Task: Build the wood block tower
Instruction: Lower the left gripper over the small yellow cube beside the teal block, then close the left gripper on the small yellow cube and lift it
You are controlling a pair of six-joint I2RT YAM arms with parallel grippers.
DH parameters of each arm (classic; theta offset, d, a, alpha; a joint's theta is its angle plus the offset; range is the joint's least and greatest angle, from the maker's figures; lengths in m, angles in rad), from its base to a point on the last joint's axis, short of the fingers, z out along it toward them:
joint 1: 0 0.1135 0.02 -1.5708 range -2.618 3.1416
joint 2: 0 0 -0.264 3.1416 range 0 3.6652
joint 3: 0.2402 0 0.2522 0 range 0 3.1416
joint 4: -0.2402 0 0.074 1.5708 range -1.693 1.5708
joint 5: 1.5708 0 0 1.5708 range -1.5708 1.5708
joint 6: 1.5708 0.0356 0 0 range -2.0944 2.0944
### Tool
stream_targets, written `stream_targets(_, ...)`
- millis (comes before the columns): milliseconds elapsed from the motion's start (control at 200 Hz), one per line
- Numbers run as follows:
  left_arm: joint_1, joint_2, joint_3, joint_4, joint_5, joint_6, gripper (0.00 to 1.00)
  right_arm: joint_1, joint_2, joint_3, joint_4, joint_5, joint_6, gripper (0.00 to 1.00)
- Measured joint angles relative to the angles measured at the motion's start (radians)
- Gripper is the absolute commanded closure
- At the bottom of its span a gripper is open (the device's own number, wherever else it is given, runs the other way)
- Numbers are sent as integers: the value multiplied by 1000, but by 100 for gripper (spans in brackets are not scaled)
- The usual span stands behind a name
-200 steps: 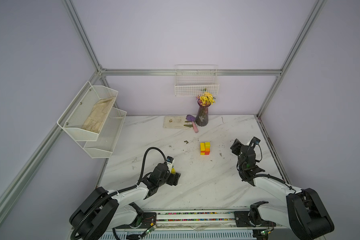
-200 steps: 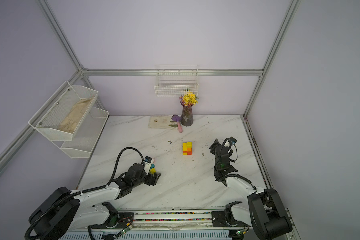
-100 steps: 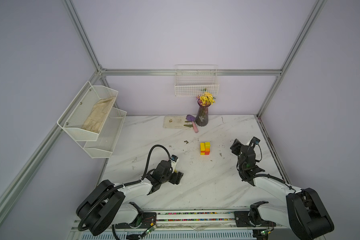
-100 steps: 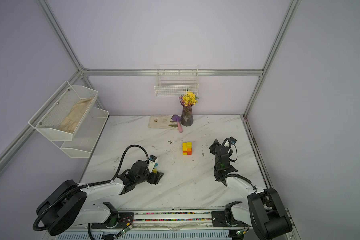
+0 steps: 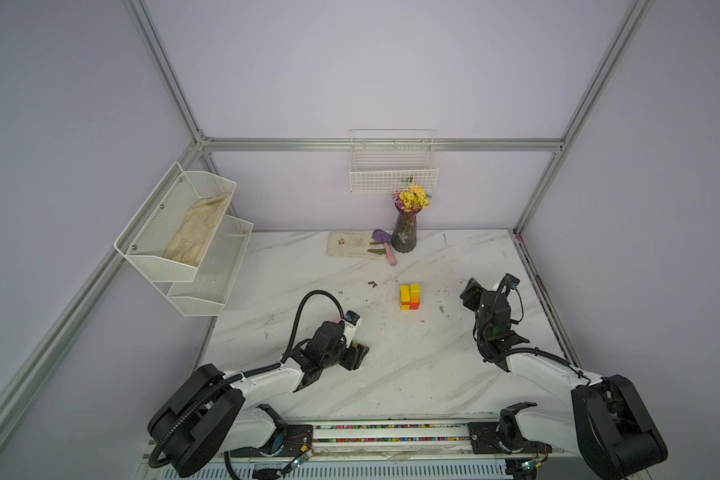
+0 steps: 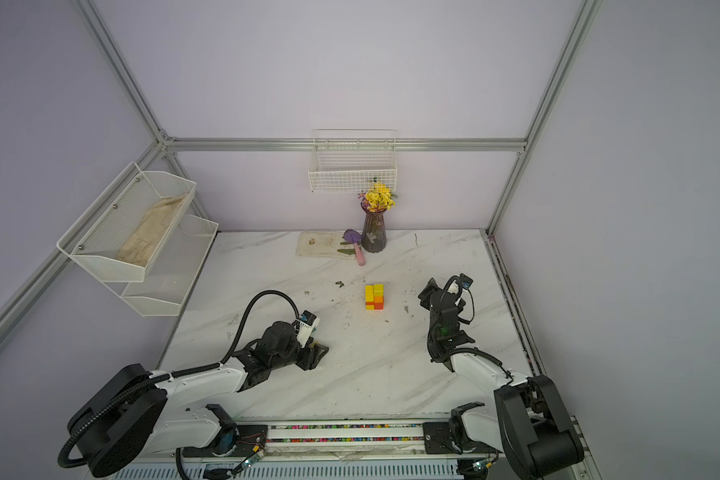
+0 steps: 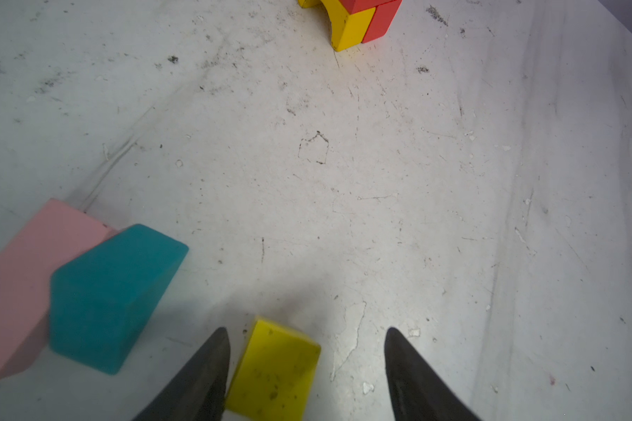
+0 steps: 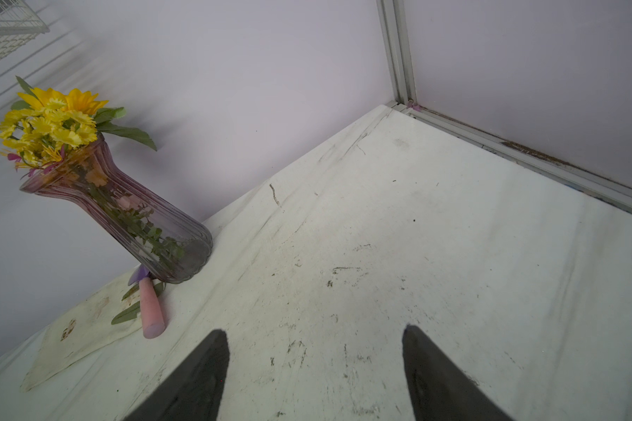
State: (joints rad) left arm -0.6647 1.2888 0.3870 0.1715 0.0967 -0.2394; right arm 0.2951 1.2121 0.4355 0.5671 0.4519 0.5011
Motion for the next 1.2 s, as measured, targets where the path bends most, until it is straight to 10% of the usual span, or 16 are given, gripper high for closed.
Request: stream_targets(1200, -31, 56, 49, -61, -53, 45, 84, 0, 34, 16, 13, 2, -1, 22)
